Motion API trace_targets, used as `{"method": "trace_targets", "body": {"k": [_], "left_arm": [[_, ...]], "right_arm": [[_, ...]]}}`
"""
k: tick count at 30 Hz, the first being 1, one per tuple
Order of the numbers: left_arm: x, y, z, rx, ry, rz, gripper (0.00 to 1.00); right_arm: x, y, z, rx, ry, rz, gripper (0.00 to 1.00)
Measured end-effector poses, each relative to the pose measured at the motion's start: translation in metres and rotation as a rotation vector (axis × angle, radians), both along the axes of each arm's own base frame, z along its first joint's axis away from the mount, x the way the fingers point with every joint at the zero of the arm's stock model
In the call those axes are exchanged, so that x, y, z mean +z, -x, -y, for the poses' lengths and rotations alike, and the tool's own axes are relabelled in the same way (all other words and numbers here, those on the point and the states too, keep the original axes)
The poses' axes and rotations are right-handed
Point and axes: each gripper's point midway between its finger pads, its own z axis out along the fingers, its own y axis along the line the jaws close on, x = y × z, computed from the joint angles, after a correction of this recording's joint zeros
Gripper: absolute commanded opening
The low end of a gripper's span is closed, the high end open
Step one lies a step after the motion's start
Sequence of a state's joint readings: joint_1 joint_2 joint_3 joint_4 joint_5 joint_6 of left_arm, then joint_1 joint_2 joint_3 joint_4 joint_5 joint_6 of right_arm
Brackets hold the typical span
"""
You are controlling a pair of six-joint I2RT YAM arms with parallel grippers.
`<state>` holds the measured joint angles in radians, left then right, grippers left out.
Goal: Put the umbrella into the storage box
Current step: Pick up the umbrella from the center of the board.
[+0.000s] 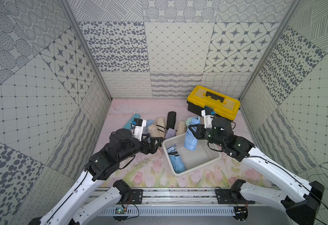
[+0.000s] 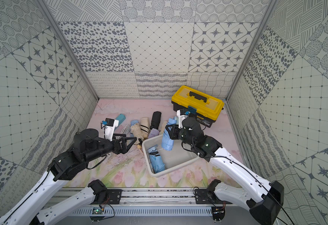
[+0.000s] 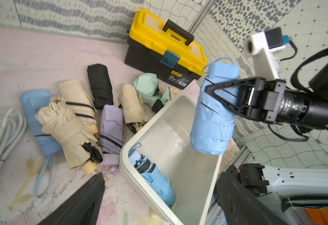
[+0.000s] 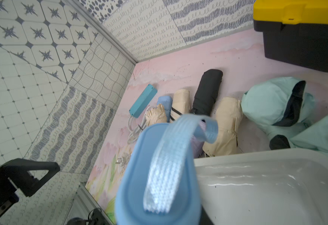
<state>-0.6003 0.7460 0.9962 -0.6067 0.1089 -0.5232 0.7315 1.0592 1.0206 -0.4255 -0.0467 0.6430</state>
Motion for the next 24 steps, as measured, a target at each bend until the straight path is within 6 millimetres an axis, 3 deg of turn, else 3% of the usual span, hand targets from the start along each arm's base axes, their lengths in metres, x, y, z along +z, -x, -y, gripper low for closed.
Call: {"method": "trace_targets", "body": {"k": [6, 12, 18, 24], "left_arm": [[-0.055, 0.007, 0.006, 0.076, 0.079, -0.295, 0.84], [-0.107, 0.014, 0.014, 0.137, 0.114, -0.538, 0.78], [-0.138, 0.010, 0.025, 0.163, 0.133, -0.666, 0.71], [-0.150, -0.001, 0.041, 0.150, 0.151, -0.718, 0.63]], "right_arm": [[-0.030, 0.026, 0.000, 0.141, 0.140, -0.117, 0.18], [-0.063, 0.034, -0.003, 0.228, 0.263, -0.216, 0.19], [-0.089, 0.034, -0.007, 0.281, 0.338, -0.266, 0.20], [-0.115, 0.032, -0.014, 0.329, 0.410, -0.302, 0.21]]}}
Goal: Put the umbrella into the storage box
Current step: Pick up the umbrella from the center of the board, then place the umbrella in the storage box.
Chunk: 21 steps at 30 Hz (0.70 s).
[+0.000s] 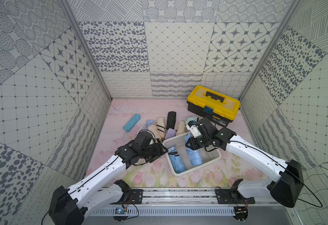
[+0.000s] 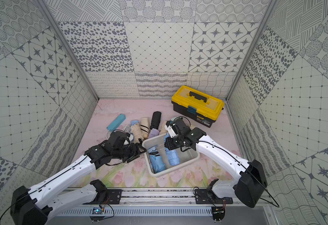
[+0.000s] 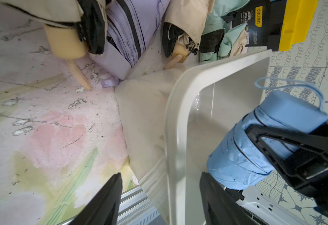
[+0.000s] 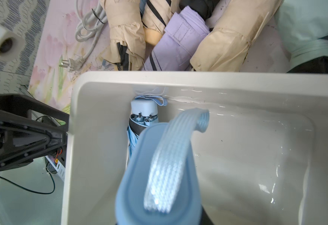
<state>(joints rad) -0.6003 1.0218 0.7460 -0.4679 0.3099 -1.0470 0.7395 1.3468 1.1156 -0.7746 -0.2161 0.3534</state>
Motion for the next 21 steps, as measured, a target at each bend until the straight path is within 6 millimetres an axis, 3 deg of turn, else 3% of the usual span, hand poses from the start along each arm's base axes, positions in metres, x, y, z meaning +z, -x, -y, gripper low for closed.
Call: {"method": "trace_targets", "body": {"k": [12, 21], "left_arm": [[-0.008, -0.015, 0.018, -0.022, 0.032, -0.014, 0.42], [-0.012, -0.018, 0.021, -0.026, 0.027, -0.028, 0.37]], "right_arm": [[-0.043, 0.006, -0.025, 0.077, 0.062, -0.038, 0.21], [-0.076, 0.005, -0.028, 0.063, 0.080, -0.051, 0.22]]}}
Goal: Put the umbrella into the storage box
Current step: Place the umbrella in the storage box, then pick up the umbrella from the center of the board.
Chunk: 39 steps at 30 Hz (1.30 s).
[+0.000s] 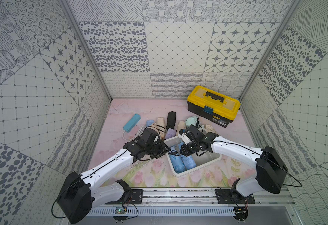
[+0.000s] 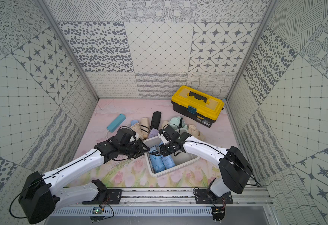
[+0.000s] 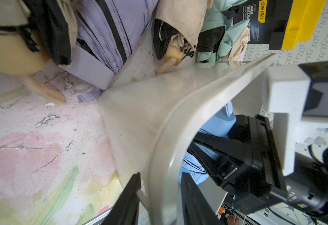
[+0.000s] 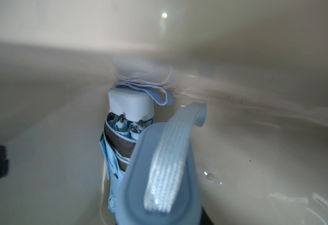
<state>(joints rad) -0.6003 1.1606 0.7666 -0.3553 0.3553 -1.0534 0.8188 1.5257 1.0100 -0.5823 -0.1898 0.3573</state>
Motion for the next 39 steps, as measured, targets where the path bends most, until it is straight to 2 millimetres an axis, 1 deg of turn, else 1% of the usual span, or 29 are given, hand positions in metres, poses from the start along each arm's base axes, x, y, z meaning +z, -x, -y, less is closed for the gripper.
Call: {"method": "trace_targets", "body": {"k": [4, 7, 9, 12, 14, 17, 19, 21, 24, 27, 30, 33, 36, 39], "left_arm": [[-0.001, -0.001, 0.001, -0.002, -0.004, -0.002, 0.36], [-0.001, -0.002, 0.001, -0.003, -0.007, -0.006, 0.36], [-0.001, -0.002, 0.002, -0.004, -0.010, -0.008, 0.37], [0.000, -0.003, 0.003, -0.006, -0.010, -0.004, 0.39], [0.002, -0.005, 0.003, -0.007, -0.011, 0.000, 0.40], [0.004, -0.006, 0.004, -0.008, -0.010, 0.009, 0.41], [0.006, -0.007, 0.004, -0.010, -0.009, 0.015, 0.46], [0.008, -0.008, 0.005, -0.014, -0.008, 0.024, 0.56], [0.015, -0.011, 0.006, -0.019, -0.001, 0.050, 0.70], [0.023, -0.014, 0.006, -0.016, 0.002, 0.079, 0.77], [0.035, -0.018, 0.003, -0.005, -0.014, 0.110, 0.80], [0.053, -0.028, -0.002, 0.022, -0.039, 0.157, 0.81], [0.071, -0.043, -0.016, 0.071, -0.080, 0.198, 0.81], [0.077, -0.063, -0.037, 0.137, -0.133, 0.207, 0.83]], "right_arm": [[-0.003, -0.008, -0.008, -0.012, -0.034, 0.029, 0.28], [-0.003, -0.011, -0.011, -0.029, -0.049, 0.042, 0.39], [-0.003, -0.014, -0.012, -0.047, -0.060, 0.050, 0.52], [-0.003, -0.019, -0.012, -0.073, -0.061, 0.066, 0.65], [-0.004, -0.022, -0.010, -0.088, -0.053, 0.080, 0.69], [0.000, -0.023, -0.003, -0.109, -0.046, 0.103, 0.72], [0.009, -0.023, 0.002, -0.120, -0.051, 0.127, 0.72], [0.024, -0.026, 0.007, -0.137, -0.066, 0.167, 0.74], [0.054, -0.028, 0.014, -0.158, -0.114, 0.243, 0.75], [0.085, -0.028, 0.027, -0.184, -0.162, 0.333, 0.75], [0.111, -0.027, 0.041, -0.212, -0.203, 0.408, 0.76], [0.126, -0.025, 0.053, -0.239, -0.227, 0.458, 0.76], [0.133, -0.024, 0.062, -0.259, -0.235, 0.487, 0.76], [0.135, -0.023, 0.066, -0.267, -0.232, 0.493, 0.76]]}}
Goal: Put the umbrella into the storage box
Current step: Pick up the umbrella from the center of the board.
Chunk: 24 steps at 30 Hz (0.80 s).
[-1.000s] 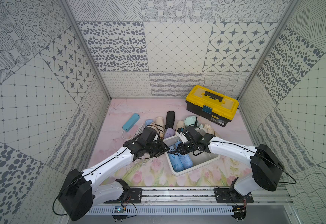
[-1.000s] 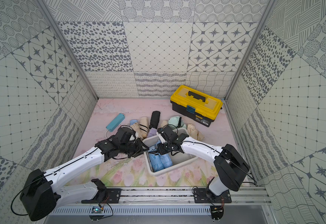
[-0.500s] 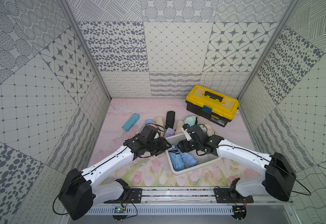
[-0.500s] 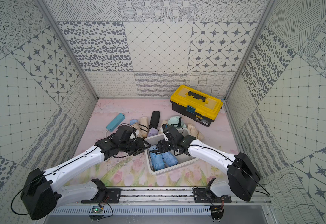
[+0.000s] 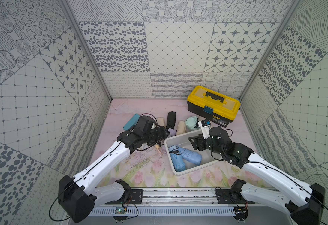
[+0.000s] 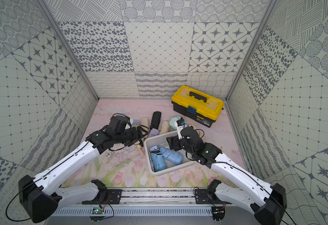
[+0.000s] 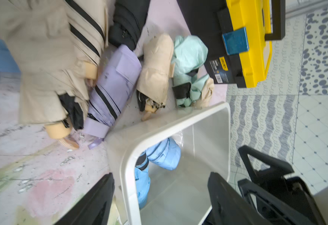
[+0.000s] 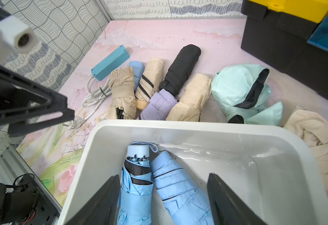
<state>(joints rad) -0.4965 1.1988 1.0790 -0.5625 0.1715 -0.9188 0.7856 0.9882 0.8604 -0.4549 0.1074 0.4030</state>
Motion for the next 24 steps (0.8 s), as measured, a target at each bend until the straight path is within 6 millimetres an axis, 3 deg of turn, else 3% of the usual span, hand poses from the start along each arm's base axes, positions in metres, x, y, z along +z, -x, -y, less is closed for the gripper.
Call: {"method": "trace_targets", "body": {"k": [5, 9, 24], "left_arm": [[-0.011, -0.032, -0.035, 0.089, -0.097, -0.039, 0.91], [-0.029, -0.054, -0.050, 0.108, -0.157, -0.084, 0.97], [-0.111, -0.096, -0.068, 0.022, -0.256, -0.201, 0.96]], "right_arm": [[-0.002, 0.001, 0.002, -0.004, 0.008, -0.009, 0.77], [-0.004, 0.002, 0.002, -0.007, 0.008, -0.016, 0.77], [-0.007, 0.003, 0.003, -0.013, 0.003, -0.034, 0.77]]}}
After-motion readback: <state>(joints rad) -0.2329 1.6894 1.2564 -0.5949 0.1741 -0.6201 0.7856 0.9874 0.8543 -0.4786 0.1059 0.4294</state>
